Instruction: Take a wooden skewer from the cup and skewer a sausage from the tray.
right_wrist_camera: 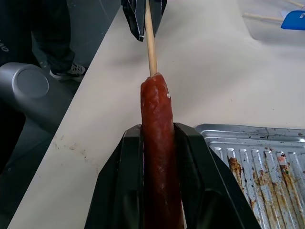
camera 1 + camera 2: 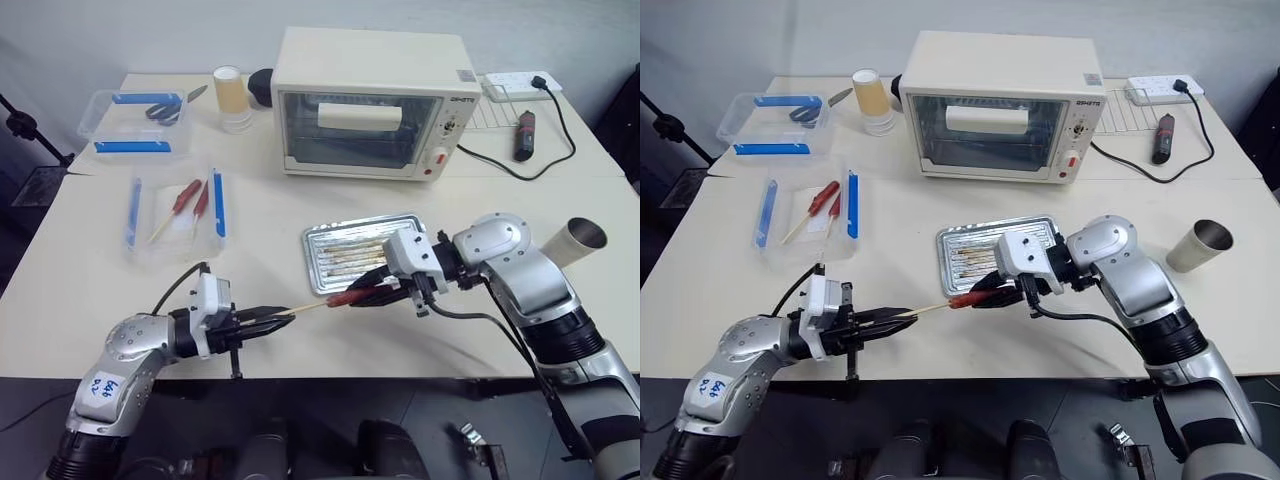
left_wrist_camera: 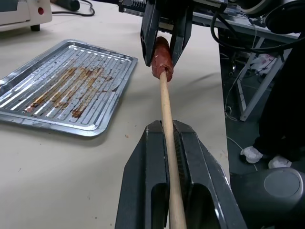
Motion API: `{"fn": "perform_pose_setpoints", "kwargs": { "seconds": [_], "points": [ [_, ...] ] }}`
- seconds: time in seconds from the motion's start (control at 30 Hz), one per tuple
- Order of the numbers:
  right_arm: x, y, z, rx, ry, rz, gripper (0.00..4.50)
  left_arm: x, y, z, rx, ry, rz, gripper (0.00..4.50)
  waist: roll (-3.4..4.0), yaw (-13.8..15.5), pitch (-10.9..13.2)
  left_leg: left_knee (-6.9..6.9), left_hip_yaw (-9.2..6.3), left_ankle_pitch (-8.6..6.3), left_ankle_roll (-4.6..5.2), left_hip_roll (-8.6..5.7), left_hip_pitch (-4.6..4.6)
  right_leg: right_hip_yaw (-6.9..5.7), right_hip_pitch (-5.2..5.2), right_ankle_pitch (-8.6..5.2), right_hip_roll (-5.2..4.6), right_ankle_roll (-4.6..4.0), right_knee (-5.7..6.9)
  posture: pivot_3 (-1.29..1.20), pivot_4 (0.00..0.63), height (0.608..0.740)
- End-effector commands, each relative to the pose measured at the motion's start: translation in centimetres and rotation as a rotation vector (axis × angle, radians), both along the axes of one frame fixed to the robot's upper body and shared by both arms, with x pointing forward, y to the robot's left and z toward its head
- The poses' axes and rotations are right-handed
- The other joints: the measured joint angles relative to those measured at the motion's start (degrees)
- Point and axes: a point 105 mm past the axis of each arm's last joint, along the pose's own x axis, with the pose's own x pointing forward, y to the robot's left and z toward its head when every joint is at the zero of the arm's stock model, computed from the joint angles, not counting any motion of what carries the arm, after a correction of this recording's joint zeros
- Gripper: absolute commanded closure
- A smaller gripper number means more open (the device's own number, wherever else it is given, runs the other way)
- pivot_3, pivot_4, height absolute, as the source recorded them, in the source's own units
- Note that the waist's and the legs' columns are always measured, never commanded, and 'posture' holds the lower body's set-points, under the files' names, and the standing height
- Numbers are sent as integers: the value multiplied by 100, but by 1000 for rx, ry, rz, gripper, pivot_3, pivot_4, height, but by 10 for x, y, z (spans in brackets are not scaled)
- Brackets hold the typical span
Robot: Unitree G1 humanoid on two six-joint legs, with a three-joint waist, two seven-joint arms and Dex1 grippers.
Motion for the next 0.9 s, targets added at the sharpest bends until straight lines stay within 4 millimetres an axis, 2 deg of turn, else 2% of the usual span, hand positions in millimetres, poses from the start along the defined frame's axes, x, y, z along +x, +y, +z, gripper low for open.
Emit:
{"fn": "perform_pose_setpoints", "kwargs": {
  "seconds": [0.03, 0.37, 0.9],
  "points": [
    [-9, 11, 9, 5, -44, 62, 3585, 2, -11, 5, -11, -24, -32, 4500, 0, 9, 0, 1, 0, 0, 0, -1, 0, 0, 0, 0, 0, 0, 0, 0, 150, 740],
    [-10, 20, 11, -20, -77, 79, 3585, 9, -37, 5, -8, -28, -125, 4500, 0, 7, 0, 5, -1, 0, 0, -1, 0, -1, 0, 0, 0, 0, 4, 0, 150, 740],
    [1, 4, 5, -67, -95, 20, 3585, 6, -32, 3, -11, -23, -103, 4500, 0, 3, 0, 6, -3, 0, 0, -1, -1, -2, 1, 0, 0, 0, 5, 0, 150, 740]
  ]
}}
